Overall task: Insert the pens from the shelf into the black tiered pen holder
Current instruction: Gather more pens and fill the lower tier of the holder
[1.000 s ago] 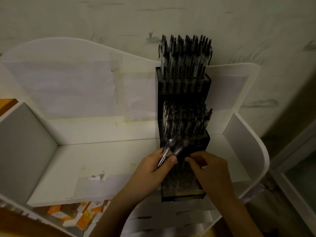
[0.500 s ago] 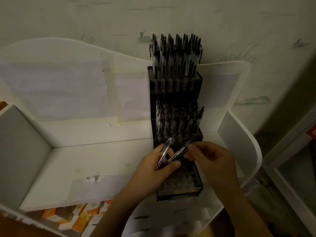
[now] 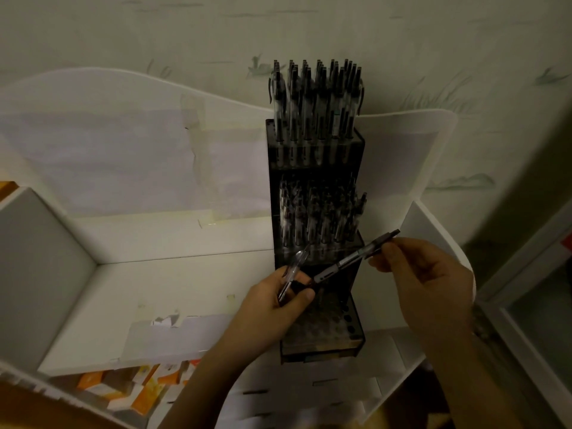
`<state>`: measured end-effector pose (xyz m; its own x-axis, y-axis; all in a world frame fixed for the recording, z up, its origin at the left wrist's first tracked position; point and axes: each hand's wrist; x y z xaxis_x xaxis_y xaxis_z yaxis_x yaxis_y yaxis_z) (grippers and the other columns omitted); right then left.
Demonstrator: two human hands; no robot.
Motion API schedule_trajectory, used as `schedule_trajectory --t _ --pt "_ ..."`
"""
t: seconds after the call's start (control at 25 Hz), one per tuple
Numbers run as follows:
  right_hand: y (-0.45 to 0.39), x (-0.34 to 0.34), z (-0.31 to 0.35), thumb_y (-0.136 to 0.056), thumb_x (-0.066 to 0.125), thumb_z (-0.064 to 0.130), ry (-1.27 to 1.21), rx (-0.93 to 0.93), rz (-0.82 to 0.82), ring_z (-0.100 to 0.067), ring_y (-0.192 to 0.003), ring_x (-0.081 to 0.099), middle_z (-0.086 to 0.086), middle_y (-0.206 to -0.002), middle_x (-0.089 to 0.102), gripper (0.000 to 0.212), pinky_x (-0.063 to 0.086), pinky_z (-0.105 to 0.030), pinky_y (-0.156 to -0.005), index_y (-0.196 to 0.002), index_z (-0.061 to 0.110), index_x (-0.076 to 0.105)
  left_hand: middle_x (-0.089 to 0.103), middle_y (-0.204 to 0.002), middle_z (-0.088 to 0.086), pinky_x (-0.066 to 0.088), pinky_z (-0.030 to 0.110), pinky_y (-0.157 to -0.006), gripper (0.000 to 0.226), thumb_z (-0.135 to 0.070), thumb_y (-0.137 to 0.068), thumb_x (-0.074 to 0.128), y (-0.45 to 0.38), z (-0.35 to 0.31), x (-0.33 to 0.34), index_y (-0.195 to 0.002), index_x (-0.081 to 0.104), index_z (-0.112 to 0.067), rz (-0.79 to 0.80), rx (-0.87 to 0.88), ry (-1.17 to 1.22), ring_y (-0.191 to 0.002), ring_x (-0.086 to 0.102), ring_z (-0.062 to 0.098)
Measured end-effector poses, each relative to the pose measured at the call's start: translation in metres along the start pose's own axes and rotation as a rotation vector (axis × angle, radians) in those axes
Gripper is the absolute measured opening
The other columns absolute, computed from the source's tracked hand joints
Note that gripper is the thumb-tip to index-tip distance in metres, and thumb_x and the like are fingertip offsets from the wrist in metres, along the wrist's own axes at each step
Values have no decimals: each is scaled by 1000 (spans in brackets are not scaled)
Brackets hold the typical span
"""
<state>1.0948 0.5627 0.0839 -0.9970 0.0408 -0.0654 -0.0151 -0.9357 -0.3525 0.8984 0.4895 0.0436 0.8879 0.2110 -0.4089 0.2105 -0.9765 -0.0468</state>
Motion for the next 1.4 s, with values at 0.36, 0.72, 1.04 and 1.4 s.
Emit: schedule_trajectory --t 0.36,0.72,1.04,1.4 --pt "-5 -2 -22 -87 67 15 305 -232 121 2 -82 66 14 -80 70 8 46 -3 -73 -92 21 68 58 -66 -17 42 11 -59 6 -25 -93 60 1 -5 0 -92 65 -29 -29 2 0 -61 52 -2" --pt "4 20 -75 -86 69 12 413 -307 250 0 -77 62 10 -76 67 6 44 -3 -68 -90 16 70 56 -64 -16 40 11 -58 8 -24 -94 59 1 -8 -1 -91 65 -28 -35 15 9 -59 50 -2" --pt "5 24 -86 -82 75 18 451 -190 303 -1 -73 64 7 -79 72 8 46 -4 -66 -90 18 74 61 -69 -16 44 13 -62 9 -24 -94 59 -4 -12 4 -95 66 -30 -23 51 21 -65 56 0" --pt "9 24 -15 -81 70 37 143 40 321 -4 -65 67 8 -67 70 17 51 -15 -61 -76 21 73 63 -72 -13 49 28 -57 9 -29 -95 56 -3 -19 23 -102 59 -33 5 164 -132 -62 58 3"
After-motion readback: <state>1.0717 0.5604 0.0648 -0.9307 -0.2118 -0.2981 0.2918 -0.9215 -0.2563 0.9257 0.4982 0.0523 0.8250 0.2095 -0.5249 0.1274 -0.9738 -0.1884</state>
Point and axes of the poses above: each hand's wrist, its own y-axis away from the middle knuckle, its own x-axis out of the palm, z = x × y
